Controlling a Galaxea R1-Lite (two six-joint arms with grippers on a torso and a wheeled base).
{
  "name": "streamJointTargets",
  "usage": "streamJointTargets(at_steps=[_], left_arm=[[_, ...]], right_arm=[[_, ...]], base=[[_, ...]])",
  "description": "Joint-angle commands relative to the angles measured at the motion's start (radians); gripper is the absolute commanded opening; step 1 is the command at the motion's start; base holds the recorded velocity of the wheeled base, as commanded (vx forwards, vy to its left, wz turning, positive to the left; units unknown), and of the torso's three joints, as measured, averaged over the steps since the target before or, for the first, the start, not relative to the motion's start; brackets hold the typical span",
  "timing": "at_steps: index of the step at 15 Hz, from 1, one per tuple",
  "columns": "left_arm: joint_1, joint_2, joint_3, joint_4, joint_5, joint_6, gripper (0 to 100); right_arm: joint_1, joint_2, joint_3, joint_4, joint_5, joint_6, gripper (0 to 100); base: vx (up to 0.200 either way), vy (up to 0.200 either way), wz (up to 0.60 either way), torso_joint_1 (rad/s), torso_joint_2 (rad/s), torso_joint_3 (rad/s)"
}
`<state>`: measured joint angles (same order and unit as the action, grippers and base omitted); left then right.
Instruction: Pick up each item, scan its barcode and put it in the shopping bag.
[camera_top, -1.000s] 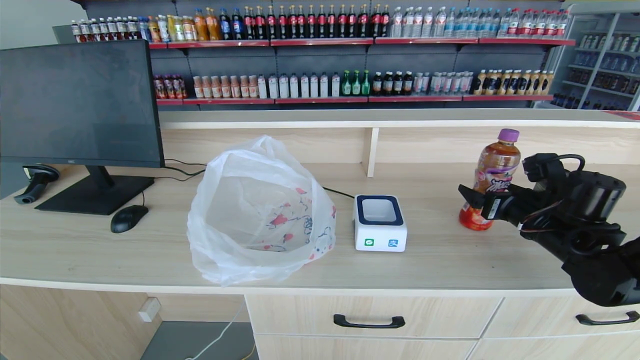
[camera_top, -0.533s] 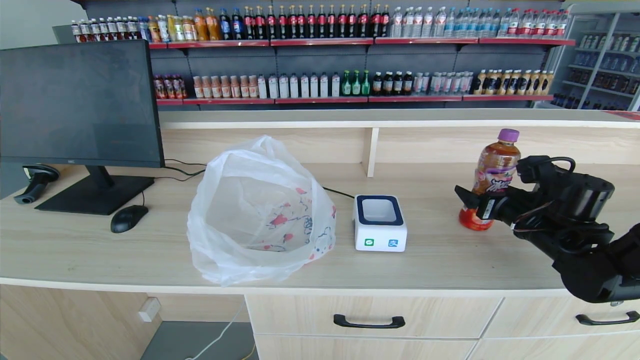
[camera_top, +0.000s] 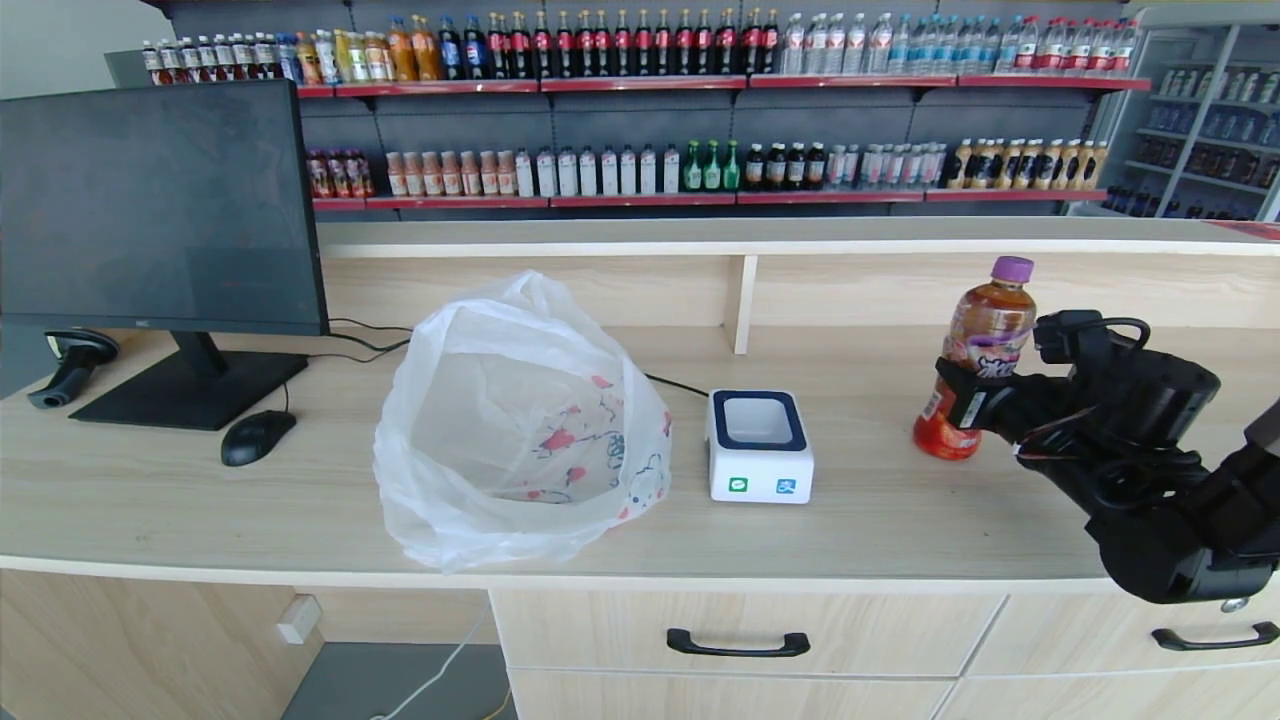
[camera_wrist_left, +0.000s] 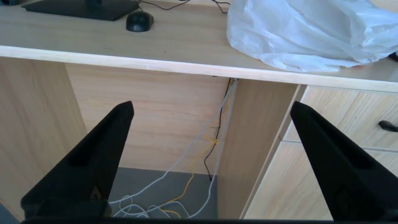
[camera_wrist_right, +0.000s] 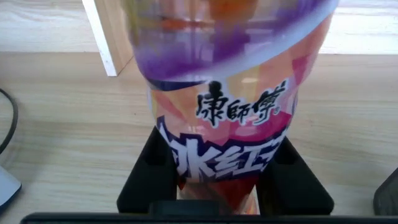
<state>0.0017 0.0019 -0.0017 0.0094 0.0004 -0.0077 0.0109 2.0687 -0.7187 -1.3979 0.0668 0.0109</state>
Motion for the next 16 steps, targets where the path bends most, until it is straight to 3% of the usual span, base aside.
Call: streamJointTargets(at_steps=[1,13,16], left_arm=[[0.0,0.0,0.0,0.0,0.001,0.0,100],[0.0,0.0,0.0,0.0,0.001,0.0,100],[0.0,0.0,0.0,0.0,0.001,0.0,100]], right_arm=[[0.0,0.027,-0.005,-0.024,0.001,0.003,0],[0.003,-0.065,0.005,-0.055,0.002,0.015,0],[0.009,-0.13,0.062,-0.055,0.002,0.015,0]], base=[[0.0,0.0,0.0,0.0,0.0,0.0],[0.0,0.0,0.0,0.0,0.0,0.0],[0.0,0.0,0.0,0.0,0.0,0.0]])
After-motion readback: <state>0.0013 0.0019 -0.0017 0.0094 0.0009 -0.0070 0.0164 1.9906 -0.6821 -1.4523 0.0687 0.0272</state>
